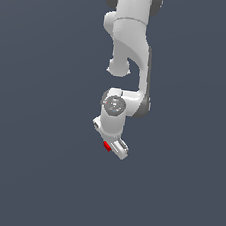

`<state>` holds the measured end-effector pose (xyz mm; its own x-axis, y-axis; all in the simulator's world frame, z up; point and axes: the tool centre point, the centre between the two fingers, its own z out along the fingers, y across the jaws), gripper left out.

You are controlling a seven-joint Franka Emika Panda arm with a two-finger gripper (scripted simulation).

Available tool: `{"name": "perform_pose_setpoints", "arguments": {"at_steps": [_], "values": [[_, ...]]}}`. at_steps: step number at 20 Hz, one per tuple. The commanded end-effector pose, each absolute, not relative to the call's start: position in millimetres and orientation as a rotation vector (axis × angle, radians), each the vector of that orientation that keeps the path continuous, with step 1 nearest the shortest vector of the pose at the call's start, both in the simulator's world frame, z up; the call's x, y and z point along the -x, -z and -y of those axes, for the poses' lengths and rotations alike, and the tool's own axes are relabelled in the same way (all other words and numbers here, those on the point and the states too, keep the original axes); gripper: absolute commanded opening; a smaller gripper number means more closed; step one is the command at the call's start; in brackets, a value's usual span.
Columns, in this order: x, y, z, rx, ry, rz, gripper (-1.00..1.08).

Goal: Pick up the red cube and move it to a goal position.

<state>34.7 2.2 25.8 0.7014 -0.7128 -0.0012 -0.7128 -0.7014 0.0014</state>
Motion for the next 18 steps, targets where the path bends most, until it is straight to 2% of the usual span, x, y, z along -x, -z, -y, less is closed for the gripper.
{"name": "perform_pose_setpoints", "arguments": {"at_steps": [1, 9, 18], "values": [[-35, -34, -2, -2.898, 0.0, 1.214, -1.0], [-34, -88, 2, -2.898, 0.001, 1.215, -1.0], [-33, -190, 9, -2.897, 0.001, 1.216, -1.0]]}}
